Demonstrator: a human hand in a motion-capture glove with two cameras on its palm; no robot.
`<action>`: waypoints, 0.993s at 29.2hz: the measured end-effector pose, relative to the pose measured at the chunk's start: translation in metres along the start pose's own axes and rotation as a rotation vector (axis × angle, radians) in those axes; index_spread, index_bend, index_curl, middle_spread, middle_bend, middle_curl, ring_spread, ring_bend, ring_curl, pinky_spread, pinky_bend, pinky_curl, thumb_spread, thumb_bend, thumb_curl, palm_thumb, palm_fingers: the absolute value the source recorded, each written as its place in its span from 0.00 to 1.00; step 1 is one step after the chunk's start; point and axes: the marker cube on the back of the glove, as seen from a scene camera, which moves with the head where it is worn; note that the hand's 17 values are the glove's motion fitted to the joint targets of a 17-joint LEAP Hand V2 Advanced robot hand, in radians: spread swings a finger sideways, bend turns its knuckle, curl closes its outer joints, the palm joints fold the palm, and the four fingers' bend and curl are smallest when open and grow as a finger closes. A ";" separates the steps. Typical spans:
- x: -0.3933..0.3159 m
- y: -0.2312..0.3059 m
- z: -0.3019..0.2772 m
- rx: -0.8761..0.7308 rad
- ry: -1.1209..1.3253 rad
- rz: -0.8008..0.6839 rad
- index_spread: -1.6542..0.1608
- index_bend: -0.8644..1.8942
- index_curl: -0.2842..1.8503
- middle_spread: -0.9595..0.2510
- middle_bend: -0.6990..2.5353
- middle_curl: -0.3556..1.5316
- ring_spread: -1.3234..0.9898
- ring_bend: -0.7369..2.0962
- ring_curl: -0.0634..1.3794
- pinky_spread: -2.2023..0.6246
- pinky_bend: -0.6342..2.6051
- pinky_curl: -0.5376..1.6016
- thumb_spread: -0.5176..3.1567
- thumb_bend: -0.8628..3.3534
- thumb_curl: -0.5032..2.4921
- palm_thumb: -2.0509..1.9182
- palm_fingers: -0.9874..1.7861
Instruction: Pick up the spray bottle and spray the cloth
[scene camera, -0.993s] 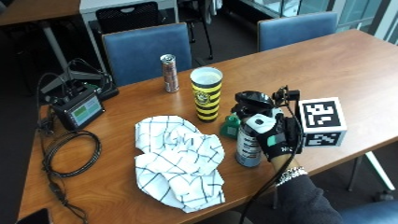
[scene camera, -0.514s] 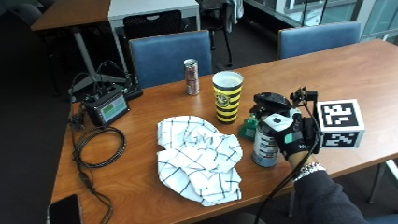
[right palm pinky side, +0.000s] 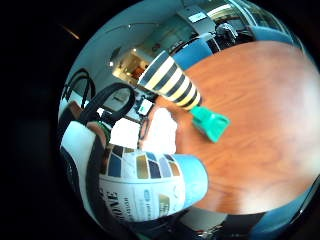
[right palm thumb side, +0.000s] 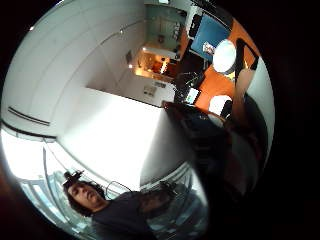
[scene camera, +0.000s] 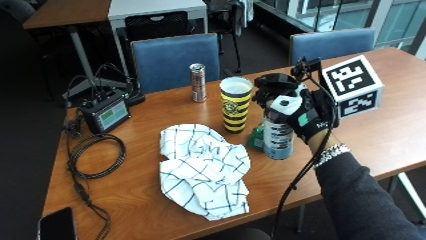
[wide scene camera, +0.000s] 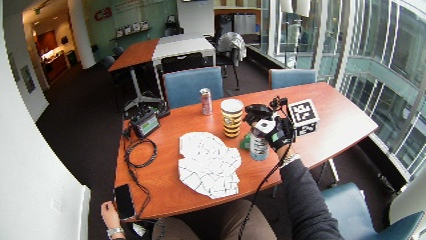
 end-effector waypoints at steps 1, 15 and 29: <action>-0.007 -0.002 0.000 -0.022 0.025 -0.017 0.75 0.42 0.39 0.58 0.36 0.44 0.47 0.42 0.34 0.68 0.31 0.43 0.21 0.20 0.41 0.77 0.83; -0.076 -0.027 0.016 -0.365 0.480 -0.193 0.75 0.41 0.40 0.58 0.35 0.44 0.48 0.42 0.35 0.69 0.32 0.43 0.22 0.20 0.42 0.77 0.83; -0.071 -0.024 0.077 -0.697 0.980 -0.188 0.75 0.40 0.40 0.58 0.36 0.44 0.48 0.42 0.35 0.69 0.32 0.42 0.23 0.20 0.42 0.77 0.83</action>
